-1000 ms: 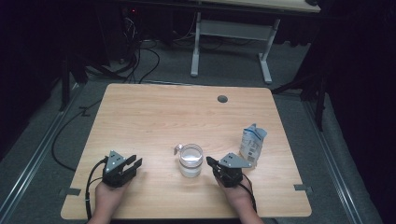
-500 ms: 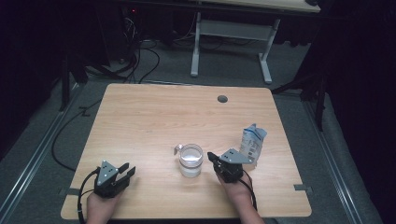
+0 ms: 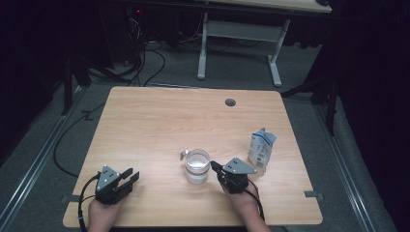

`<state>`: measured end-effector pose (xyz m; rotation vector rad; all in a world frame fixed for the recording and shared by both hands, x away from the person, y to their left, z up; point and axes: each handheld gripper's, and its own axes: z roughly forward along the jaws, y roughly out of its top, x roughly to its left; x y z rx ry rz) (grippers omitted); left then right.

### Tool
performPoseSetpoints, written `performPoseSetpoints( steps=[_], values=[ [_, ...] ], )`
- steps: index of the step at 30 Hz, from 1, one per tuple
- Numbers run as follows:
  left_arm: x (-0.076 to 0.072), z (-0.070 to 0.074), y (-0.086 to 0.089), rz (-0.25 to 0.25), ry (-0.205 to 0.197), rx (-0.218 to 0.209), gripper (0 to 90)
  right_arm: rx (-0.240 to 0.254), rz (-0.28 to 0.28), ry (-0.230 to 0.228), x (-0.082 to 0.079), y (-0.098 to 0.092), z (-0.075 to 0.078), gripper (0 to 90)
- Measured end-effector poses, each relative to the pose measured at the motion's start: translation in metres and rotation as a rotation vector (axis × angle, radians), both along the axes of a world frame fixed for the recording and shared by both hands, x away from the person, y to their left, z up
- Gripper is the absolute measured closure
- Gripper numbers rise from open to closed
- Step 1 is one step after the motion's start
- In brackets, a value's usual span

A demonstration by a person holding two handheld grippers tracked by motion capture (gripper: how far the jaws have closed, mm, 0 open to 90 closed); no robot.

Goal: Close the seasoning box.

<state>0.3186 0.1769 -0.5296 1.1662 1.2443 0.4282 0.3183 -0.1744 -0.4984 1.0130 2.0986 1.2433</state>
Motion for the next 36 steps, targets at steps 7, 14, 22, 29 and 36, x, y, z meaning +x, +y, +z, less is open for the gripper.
performPoseSetpoints(
  steps=[7, 14, 22, 29, 36],
  values=[
    [0.001, 0.000, 0.001, -0.004, 0.001, -0.013, 65.9, -0.006, 0.036, -0.011, -0.013, 0.008, 0.000, 90.0],
    [0.004, -0.004, 0.002, 0.002, 0.012, -0.033, 65.9, -0.014, 0.111, -0.017, -0.022, 0.027, 0.000, 90.0],
    [0.003, -0.004, 0.004, -0.007, 0.006, -0.049, 65.8, 0.016, 0.059, -0.003, -0.007, 0.025, -0.001, 90.0],
    [0.003, -0.003, 0.005, -0.011, 0.013, -0.062, 65.8, 0.000, 0.068, -0.009, -0.012, 0.030, -0.002, 90.0],
    [0.003, -0.003, 0.005, -0.013, 0.012, -0.067, 65.8, -0.009, 0.112, -0.018, -0.022, 0.040, -0.001, 90.0]
  ],
)
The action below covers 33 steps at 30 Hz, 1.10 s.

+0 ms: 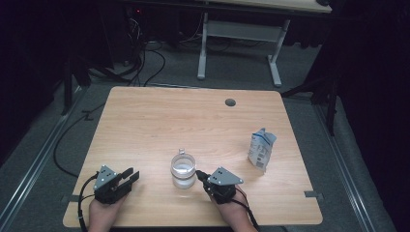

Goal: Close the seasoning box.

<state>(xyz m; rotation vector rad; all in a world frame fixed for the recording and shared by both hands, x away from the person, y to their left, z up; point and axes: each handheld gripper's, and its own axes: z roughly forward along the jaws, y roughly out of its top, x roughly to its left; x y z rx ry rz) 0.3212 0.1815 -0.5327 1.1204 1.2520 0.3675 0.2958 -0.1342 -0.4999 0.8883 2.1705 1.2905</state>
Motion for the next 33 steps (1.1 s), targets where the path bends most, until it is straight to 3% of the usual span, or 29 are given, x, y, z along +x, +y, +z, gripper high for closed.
performPoseSetpoints(
  steps=[9, 13, 20, 25, 27, 30, 33],
  values=[
    [0.000, 0.000, 0.000, 0.001, 0.001, -0.004, 65.8, -0.003, 0.029, -0.007, -0.004, 0.009, 0.000, 90.0],
    [-0.001, 0.000, 0.000, -0.002, 0.001, -0.004, 65.8, 0.013, 0.002, -0.013, -0.002, 0.001, 0.002, 88.7],
    [-0.001, 0.000, 0.000, -0.004, -0.003, -0.003, 65.7, 0.026, -0.151, 0.030, 0.010, -0.045, -0.009, 70.6],
    [-0.001, 0.000, 0.000, 0.005, -0.009, 0.001, 64.0, -0.002, -0.288, 0.007, 0.002, -0.095, -0.016, 60.7],
    [-0.001, 0.000, -0.001, 0.008, -0.011, 0.009, 63.5, 0.015, -0.335, 0.010, -0.004, -0.112, -0.018, 59.6],
    [-0.001, 0.000, -0.002, 0.010, -0.015, 0.017, 63.5, 0.035, -0.369, 0.014, -0.006, -0.123, -0.018, 58.8],
    [-0.002, 0.000, -0.001, 0.015, -0.017, 0.012, 63.2, 0.043, -0.368, 0.011, -0.004, -0.122, -0.018, 58.6]
  ],
)
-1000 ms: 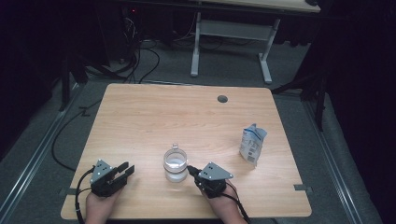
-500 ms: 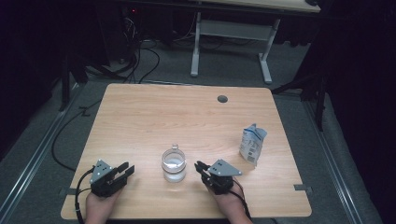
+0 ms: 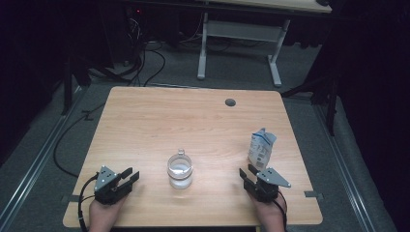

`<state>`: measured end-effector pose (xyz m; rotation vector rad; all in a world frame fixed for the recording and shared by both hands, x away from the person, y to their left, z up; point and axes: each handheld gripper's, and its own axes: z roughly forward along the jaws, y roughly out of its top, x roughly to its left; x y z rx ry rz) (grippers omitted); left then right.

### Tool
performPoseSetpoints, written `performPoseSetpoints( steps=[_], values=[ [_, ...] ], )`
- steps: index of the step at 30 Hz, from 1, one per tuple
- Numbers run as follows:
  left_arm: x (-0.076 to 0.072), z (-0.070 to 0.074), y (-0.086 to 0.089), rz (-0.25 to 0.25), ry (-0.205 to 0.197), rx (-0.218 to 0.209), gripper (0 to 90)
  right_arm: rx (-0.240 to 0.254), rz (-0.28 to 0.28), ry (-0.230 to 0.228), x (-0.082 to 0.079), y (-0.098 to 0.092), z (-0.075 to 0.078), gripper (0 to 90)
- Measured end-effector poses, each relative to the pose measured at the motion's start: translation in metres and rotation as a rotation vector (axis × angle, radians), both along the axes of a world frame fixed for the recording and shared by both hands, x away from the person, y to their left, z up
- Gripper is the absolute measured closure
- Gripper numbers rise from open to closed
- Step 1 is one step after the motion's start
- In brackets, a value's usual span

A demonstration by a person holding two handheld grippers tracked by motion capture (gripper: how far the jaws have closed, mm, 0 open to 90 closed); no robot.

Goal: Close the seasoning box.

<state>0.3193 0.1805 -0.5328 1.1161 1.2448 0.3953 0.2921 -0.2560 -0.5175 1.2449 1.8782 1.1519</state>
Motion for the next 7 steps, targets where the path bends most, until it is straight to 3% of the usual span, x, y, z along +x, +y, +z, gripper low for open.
performPoseSetpoints(
  steps=[7],
  values=[
    [-0.0009, -0.0002, -0.0010, -0.009, -0.002, 0.008, 63.3, -0.019, 0.018, 0.008, 0.0006, 0.0052, -0.0020, 58.7]
  ],
)
